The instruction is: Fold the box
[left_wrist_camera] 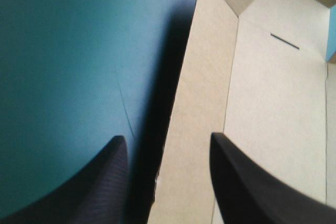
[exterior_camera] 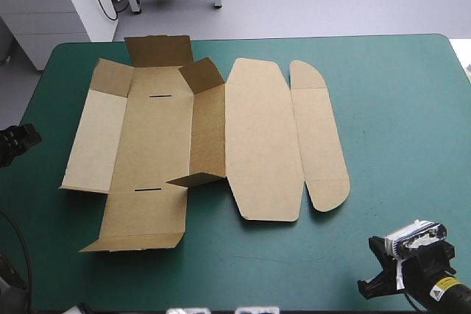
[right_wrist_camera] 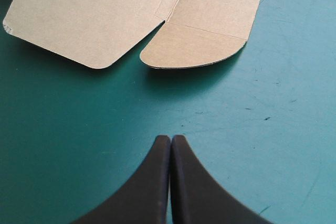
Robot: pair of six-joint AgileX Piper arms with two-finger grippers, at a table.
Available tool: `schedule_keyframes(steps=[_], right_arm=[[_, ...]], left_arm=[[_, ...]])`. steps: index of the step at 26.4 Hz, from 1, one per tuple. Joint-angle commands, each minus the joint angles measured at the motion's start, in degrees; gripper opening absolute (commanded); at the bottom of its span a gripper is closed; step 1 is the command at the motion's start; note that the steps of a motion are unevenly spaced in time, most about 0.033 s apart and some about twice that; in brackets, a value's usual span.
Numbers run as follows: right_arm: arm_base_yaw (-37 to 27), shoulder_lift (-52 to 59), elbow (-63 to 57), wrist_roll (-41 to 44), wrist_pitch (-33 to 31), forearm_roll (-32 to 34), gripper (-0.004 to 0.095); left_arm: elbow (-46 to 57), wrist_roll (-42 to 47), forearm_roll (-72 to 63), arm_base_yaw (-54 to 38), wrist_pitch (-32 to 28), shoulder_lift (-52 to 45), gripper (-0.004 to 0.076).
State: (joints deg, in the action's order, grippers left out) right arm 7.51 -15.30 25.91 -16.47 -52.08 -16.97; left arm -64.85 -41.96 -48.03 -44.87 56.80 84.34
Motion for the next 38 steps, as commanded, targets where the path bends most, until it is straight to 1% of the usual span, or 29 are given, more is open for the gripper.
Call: schedule_keyframes(steps=[1, 3, 7, 14, 20, 24, 32, 35, 36, 37, 38], right_arm=[[0.12, -1.0, 1.57, -0.33, 3.68, -0.84, -0.0014], [0.12, -1.0, 1.5, -0.35, 3.68, -0.84, -0.0014], [0.12, -1.0, 1.5, -0.58, 3.84, -0.84, -0.0014], [0.12, -1.0, 1.5, -0.58, 3.84, -0.84, -0.0014], [0.12, -1.0, 1.44, -0.58, 3.84, -0.84, -0.0014], [0.12, -1.0, 1.44, -0.58, 3.91, -0.84, -0.0014], [0.12, -1.0, 0.93, -0.35, 5.1, -2.04, -0.0014], [0.12, -1.0, 0.93, -0.35, 5.1, -2.22, -0.0014], [0.12, -1.0, 0.93, -0.35, 5.1, -2.22, -0.0014], [0.12, -1.0, 0.93, -0.35, 5.1, -2.22, -0.0014], [0.12, -1.0, 0.93, -0.35, 5.1, -2.22, -0.0014]], left_arm=[[-3.36, 0.5, -1.8, -0.13, 6.41, 2.82, 0.0424], [-5.38, 0.26, -1.41, -0.13, 10.86, 6.9, 0.0424], [-9.84, 0.49, -1.6, -0.13, 17.19, 12.57, 0.0424], [-14.58, -0.01, 5.83, 2.81, 16.66, 17.53, 0.0424], [-16.31, 0.25, 5.3, 6.66, 17.32, 22.29, 0.043], [-16.31, -0.15, 5.3, 9.43, 17.32, 24.17, 0.0481], [-16.31, -0.21, 5.02, 13.01, 17.32, 24.52, 0.0479], [-16.08, 0.72, 5.98, 15.37, 17.43, 24.52, 0.0433], [-15.98, 1.55, 6.39, 16.46, 17.43, 24.52, 0.0382], [-15.98, 1.55, 6.28, 16.77, 17.43, 24.52, 0.0356], [-15.98, 1.55, 6.28, 17.42, 17.43, 24.52, 0.0285]])
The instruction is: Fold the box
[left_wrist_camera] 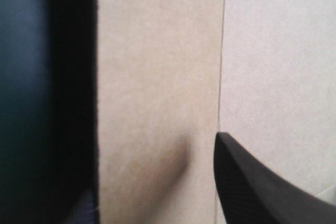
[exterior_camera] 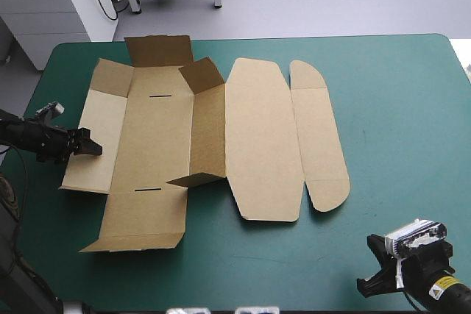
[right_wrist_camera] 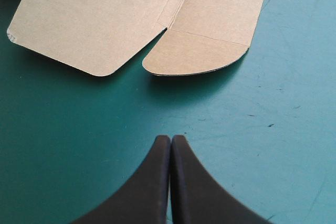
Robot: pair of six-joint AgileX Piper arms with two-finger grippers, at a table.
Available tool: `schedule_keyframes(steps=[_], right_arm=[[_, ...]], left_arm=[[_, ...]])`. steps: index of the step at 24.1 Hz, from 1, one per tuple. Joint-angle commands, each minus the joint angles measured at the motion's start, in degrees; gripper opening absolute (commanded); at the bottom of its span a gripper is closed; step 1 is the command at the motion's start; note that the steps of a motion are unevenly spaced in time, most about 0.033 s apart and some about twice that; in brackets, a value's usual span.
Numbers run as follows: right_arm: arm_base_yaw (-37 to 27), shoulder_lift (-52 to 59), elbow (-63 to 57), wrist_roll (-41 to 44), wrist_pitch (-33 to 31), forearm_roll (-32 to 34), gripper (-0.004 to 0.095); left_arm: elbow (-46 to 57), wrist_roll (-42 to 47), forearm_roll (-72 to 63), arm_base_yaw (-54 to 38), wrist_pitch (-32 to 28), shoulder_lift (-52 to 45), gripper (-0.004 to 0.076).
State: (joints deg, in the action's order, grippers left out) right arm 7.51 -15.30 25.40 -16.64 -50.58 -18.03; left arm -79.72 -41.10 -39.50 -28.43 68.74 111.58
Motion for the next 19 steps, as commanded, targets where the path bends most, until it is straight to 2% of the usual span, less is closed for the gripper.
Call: schedule_keyframes(steps=[1, 5, 9, 13, 19], right_arm=[[0.12, -1.0, 1.45, -0.17, 3.61, -1.17, -0.0014], [0.12, -1.0, 1.45, -0.17, 3.61, -1.17, -0.0014], [0.12, -1.0, 1.45, -0.17, 3.61, -1.17, -0.0014], [0.12, -1.0, 1.45, -0.17, 3.61, -1.17, -0.0014], [0.12, -1.0, 1.38, -0.17, 3.61, -1.17, -0.0014]], left_arm=[[-1.11, 0.68, -2.5, 1.11, 5.49, -2.71, 0.0248], [-1.11, 1.91, -2.6, 1.14, 5.49, -2.71, 0.0009], [-1.11, 1.86, -3.11, 2.25, 5.39, -3.05, 0.0008], [-2.13, -3.5, -9.21, 5.43, 5.39, -4.38, 0.0008], [-9.62, -3.4, -6.26, 12.81, 5.39, -4.6, 0.0008]])
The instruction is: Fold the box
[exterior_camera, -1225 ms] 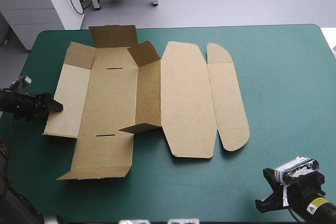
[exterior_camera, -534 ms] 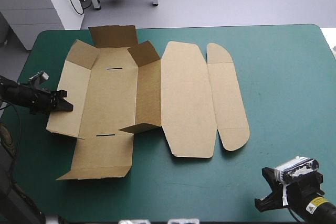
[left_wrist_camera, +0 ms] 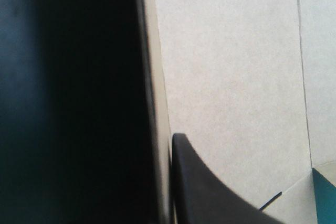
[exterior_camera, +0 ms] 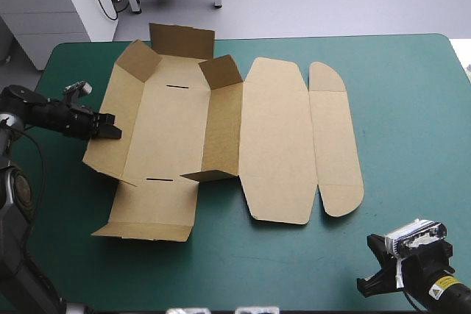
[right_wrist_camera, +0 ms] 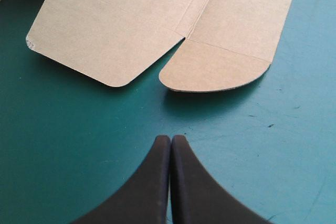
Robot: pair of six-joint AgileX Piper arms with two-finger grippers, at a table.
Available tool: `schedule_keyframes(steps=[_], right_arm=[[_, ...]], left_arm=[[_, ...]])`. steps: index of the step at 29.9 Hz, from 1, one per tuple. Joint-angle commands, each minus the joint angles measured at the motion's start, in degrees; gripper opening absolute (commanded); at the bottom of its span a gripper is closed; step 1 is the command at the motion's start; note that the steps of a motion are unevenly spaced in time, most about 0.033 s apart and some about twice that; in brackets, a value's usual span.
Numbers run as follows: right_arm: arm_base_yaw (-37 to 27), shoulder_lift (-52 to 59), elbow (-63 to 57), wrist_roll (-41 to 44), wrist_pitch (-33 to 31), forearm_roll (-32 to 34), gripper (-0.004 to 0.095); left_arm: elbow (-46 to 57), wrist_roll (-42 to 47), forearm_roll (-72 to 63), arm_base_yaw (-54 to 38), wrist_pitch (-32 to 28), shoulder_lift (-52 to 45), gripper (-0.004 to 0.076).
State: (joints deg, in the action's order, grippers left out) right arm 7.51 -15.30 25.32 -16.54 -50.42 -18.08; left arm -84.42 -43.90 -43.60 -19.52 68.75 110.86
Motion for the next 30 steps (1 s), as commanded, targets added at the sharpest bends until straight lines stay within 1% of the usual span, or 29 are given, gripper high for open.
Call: schedule_keyframes(steps=[1, 4, 12, 15, 20, 22, 26, 30], right_arm=[[0.12, -1.0, 1.45, -0.27, 3.44, -1.12, -0.0014], [0.12, -1.0, 1.45, -0.27, 3.44, -1.12, -0.0014], [0.12, -1.0, 1.45, -0.27, 3.44, -1.12, -0.0014], [0.12, -1.0, 1.45, -0.27, 3.44, -1.12, -0.0014], [0.12, -1.0, 1.45, -0.27, 3.44, -1.12, -0.0014], [0.12, -1.0, 1.45, -0.27, 3.44, -1.12, -0.0014], [0.12, -1.0, 1.45, -0.27, 3.44, -1.12, -0.0014], [0.12, -1.0, 1.45, -0.27, 3.44, -1.12, -0.0014]], left_arm=[[-6.73, -0.59, -0.44, 5.72, 5.38, -4.04, 0.0008], [-12.52, -0.59, 5.29, 11.25, 4.6, -4.93, 0.0008], [-31.76, 0.1, 23.38, 27.25, 2.55, -6.26, 0.0008], [-36.64, -0.03, 28.57, 32.51, 1.02, -6.26, 0.0007], [-37.4, -3.7, 36.37, 40.45, -3.76, -6.36, -0.0009], [-36.81, -6.06, 36.5, 42.7, -4.61, -6.36, -0.0008], [-35.08, -10.06, 36.5, 46.53, -8.21, -6.37, -0.0009], [-34.66, -13.11, 36.5, 49.47, -8.47, -6.82, -0.0009]])
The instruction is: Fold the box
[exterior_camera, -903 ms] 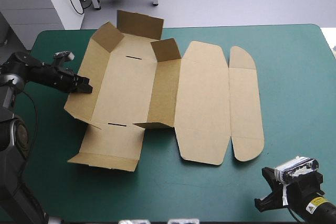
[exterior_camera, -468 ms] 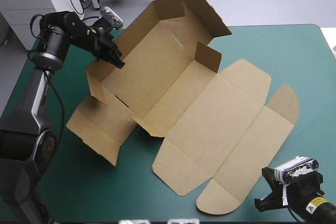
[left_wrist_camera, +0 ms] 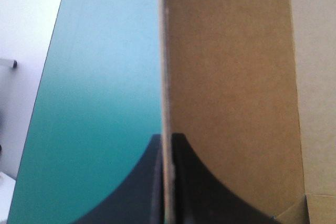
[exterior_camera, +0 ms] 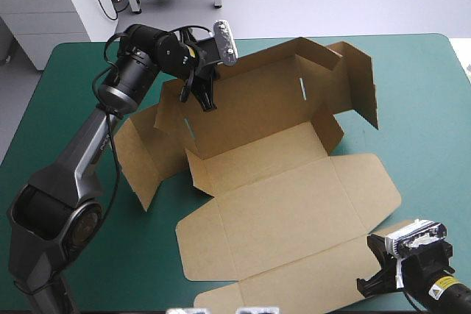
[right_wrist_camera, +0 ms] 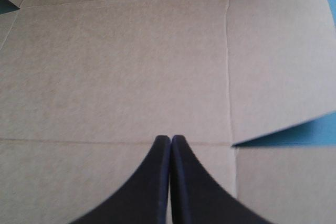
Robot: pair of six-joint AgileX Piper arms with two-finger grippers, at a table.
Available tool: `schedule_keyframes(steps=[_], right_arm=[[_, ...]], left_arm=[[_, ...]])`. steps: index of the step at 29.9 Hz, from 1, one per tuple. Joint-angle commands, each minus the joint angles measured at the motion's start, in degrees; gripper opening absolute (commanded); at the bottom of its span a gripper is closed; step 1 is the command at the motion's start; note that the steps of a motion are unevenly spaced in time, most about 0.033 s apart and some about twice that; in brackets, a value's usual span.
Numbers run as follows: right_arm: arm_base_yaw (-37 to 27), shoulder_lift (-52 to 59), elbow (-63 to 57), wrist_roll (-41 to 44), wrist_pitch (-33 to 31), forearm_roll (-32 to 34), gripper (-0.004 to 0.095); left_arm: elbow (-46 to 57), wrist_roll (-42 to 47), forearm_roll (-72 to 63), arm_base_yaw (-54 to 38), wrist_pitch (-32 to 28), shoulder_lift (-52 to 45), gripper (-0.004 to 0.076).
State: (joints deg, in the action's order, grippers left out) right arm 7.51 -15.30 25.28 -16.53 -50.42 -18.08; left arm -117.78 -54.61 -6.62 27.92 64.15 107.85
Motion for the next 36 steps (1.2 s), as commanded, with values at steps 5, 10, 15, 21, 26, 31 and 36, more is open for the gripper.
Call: schedule_keyframes(steps=[5, 10, 15, 21, 26, 31, 36], right_arm=[[0.12, -1.0, 1.5, -0.05, 3.44, -1.12, -0.0014], [0.12, -1.0, 1.5, 2.18, 3.44, -0.91, -0.0014], [0.12, -1.0, 1.5, 2.43, 3.44, -0.91, -0.0014], [0.12, -1.0, 1.5, 4.61, 3.82, -0.91, -0.0014], [0.12, -1.0, 1.5, 5.66, 5.07, -0.91, -0.0014], [0.12, -1.0, 1.5, 7.46, 8.31, -1.01, -0.0014], [0.12, -1.0, 1.7, 10.68, 11.29, -1.15, -0.0014]], left_arm=[[-1.2, -4.05, 4.0, 7.53, -6.15, -5.33, -0.0009], [1.43, -5.1, 8.3, 12.68, -9.99, -7.34, -0.0009], [12.71, -2.14, 17.62, 15.92, -20.48, -11.25, -0.0009], [29.12, 3.64, 24.17, 16.62, -34.65, -18.46, -0.0009], [38.67, 11.89, 28.17, 16.62, -39.94, -23.06, -0.0009], [42.22, 27.55, 42.98, 16.62, -39.03, -24.42, -0.0009], [43.22, 30.9, 47.21, 16.62, -37.52, -24.42, -0.0009]])
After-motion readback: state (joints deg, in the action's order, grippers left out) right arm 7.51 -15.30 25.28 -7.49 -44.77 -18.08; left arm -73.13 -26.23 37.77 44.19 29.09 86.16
